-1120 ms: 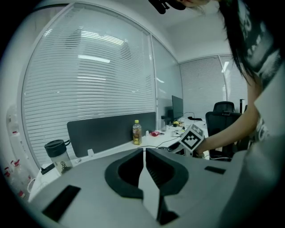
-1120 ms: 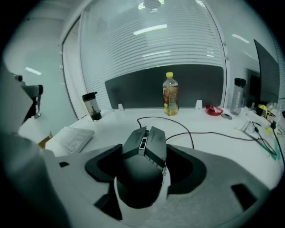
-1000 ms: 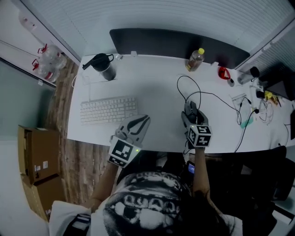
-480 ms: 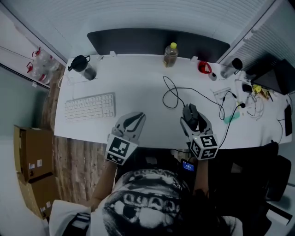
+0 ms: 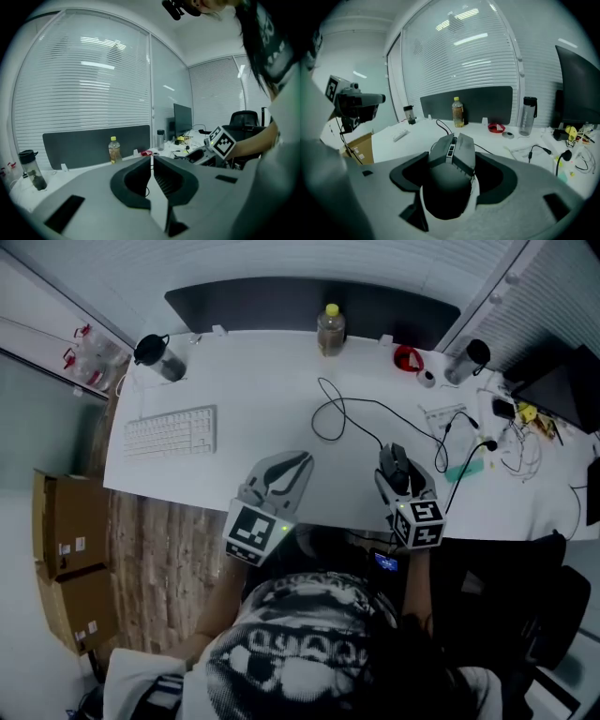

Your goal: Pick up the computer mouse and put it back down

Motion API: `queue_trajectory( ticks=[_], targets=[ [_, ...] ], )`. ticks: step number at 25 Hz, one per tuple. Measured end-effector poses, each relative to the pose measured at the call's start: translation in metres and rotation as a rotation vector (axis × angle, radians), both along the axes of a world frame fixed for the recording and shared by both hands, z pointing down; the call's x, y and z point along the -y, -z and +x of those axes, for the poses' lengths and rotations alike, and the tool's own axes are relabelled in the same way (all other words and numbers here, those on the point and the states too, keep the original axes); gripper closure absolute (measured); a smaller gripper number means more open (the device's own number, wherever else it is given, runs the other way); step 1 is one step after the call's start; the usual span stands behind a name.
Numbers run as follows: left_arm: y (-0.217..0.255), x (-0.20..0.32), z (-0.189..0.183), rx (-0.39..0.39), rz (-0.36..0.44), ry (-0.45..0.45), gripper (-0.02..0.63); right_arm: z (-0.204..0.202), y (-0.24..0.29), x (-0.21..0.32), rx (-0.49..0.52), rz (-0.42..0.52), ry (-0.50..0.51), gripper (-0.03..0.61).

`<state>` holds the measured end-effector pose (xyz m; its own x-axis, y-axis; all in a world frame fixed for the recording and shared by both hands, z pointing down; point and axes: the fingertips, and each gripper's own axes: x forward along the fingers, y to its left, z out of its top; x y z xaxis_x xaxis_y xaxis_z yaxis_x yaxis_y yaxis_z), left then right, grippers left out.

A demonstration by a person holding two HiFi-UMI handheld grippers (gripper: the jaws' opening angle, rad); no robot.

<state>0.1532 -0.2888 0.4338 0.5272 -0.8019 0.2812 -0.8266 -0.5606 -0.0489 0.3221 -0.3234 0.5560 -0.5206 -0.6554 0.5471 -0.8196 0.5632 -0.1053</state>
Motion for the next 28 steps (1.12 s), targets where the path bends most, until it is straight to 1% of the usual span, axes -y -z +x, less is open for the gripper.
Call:
queue_trajectory(
  ticks=[4,10,14,19,28],
  targets=[
    [-0.003,-0.007,0.012,-0.008,-0.009,0.057,0.598,0.029,-0.042,0.004,-0.049,-0.057,0.002,0.275],
    [-0.008,-0.018,0.007,0.028,-0.030,0.118,0.598,0.052,-0.097,0.007,-0.079,-0.147,-0.030,0.275],
    [-0.011,-0.023,0.006,0.048,-0.046,0.138,0.598,0.063,-0.122,0.008,-0.096,-0.187,-0.063,0.275],
    [-0.016,-0.026,0.006,0.058,-0.070,0.143,0.598,0.064,-0.131,0.005,-0.110,-0.195,-0.074,0.275],
    [-0.028,-0.028,0.023,0.066,-0.101,0.115,0.598,0.064,-0.133,0.007,-0.118,-0.191,-0.071,0.270]
  ],
)
